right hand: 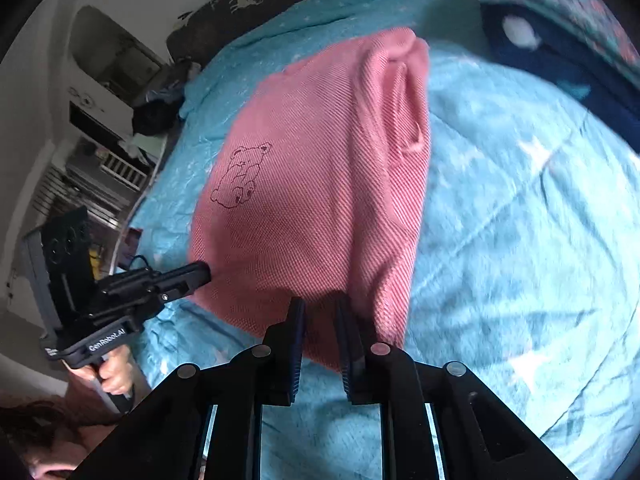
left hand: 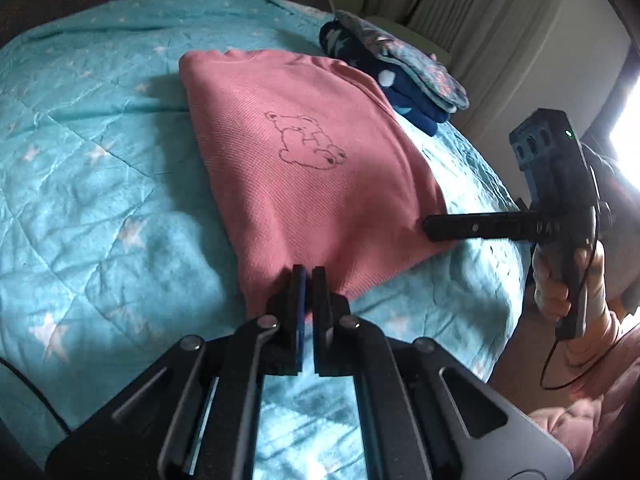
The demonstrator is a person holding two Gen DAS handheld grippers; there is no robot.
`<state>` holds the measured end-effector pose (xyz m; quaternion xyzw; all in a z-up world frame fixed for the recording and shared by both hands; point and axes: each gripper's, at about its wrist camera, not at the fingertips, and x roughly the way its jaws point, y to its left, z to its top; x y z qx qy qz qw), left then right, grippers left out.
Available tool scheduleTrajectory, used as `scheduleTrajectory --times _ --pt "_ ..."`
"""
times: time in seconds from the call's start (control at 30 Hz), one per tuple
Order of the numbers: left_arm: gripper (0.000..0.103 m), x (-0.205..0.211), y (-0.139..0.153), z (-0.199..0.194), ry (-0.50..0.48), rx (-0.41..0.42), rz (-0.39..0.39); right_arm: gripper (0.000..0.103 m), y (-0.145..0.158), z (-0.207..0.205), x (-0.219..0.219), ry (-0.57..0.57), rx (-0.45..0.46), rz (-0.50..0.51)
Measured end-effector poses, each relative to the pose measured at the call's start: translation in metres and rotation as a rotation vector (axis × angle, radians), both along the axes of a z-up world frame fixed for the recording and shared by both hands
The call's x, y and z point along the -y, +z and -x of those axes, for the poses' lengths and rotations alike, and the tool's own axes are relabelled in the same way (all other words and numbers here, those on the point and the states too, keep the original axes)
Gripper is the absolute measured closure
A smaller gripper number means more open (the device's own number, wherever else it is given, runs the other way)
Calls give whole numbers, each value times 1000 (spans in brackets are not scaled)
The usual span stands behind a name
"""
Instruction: Fold small clothes
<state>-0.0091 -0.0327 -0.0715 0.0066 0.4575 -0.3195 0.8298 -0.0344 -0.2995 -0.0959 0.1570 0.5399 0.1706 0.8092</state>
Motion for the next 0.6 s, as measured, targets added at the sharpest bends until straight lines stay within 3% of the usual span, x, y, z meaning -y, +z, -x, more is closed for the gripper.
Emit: scheduleTrajectory --times 0.07,0.17,0.23,0.27,0.3,0.33,0.37,0.4,0.47,0.6 --pt "101 -6 3 0 -2 -27 24 92 3 5 11 -28 -23 -49" --pt "97 -11 14 -6 -3 -54 54 89 16 4 6 -12 16 24" --pt "82 -9 26 -8 -6 -25 77 87 27 1 -3 7 65 81" --pt "67 -7 31 -11 -4 -6 78 83 32 -2 -8 17 89 100" --pt "49 -4 35 -15 10 19 64 77 37 -7 -12 20 110 115" --pt "42 -1 40 -22 41 51 34 72 41 -13 -13 14 125 124" --pt "34 0 42 -28 70 75 11 59 44 -20 -13 2 140 127" --pt "32 0 44 -37 100 93 -6 44 47 -26 -10 -22 158 127" --pt "32 -4 42 -60 143 75 -14 29 52 -43 2 -80 189 95" --pt "32 -10 28 -99 188 -44 23 24 41 -73 32 -160 134 -37"
